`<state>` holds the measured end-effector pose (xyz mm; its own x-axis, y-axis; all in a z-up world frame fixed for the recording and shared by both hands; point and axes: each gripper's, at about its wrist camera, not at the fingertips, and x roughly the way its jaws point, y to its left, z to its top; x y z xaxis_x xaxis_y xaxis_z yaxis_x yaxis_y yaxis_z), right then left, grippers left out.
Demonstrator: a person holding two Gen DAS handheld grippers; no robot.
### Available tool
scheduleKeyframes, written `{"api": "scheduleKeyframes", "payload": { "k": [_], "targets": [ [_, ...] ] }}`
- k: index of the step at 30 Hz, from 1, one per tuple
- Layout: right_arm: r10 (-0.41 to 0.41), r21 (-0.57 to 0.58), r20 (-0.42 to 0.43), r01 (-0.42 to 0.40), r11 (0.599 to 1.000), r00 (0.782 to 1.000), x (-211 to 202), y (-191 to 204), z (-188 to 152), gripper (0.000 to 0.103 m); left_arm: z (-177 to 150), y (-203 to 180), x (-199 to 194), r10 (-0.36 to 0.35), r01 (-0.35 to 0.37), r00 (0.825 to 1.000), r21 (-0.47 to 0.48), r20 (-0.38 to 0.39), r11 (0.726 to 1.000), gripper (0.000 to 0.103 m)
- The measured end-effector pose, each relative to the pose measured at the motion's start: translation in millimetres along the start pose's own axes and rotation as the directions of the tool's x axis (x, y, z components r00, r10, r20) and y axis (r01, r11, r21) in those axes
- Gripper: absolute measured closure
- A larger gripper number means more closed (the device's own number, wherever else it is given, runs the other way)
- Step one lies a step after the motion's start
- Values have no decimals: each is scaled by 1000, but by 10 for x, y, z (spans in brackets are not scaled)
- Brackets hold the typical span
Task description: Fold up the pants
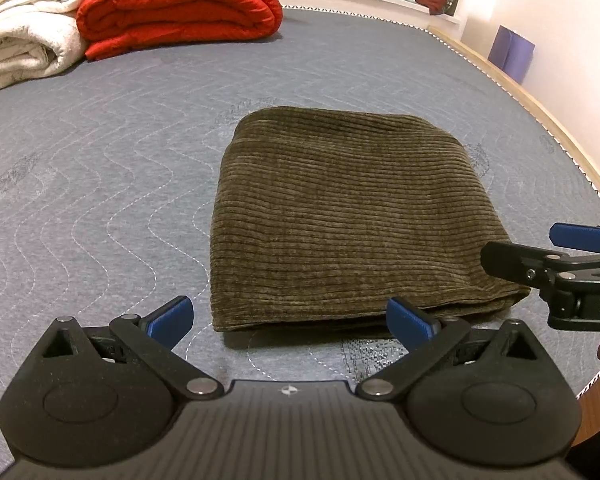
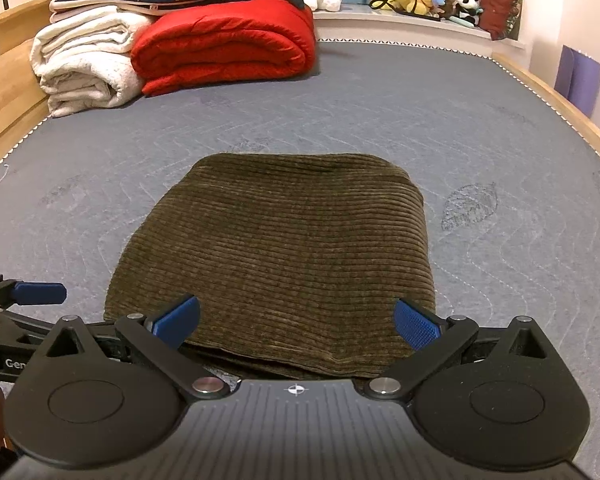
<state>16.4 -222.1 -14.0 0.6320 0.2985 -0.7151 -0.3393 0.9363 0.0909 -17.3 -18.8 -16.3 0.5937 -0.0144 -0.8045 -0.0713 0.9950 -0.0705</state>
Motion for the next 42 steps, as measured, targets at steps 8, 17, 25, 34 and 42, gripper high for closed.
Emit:
{"api": "scheduleKeyframes", "payload": {
  "k": [8,17,25,34,42],
  "targets": [
    [0,-5,-3,0,1000,1000,7,19,-4,1,-1,-10,-3,-2,2,1000,3,1,1000,0],
    [3,-5,-5,-3,1000,1000,21,17,-9,1,-3,-23,-3,-3,3,1000,6,1,1000,0],
    [7,-7,-9,-8,1000,1000,21,-13,-6,1,-10,-39,-9,-10,10,1000,10,4,1000,0],
    [10,-6,-10,-10,1000,1000,14,-12,-1,1,-20,-51,0,-15,15,1000,13,-1,1000,0],
    [15,-8,-16,-16,1000,1000,37,-36,-4,1,-20,-44,-7,-22,22,1000,14,0,1000,0]
  ]
}}
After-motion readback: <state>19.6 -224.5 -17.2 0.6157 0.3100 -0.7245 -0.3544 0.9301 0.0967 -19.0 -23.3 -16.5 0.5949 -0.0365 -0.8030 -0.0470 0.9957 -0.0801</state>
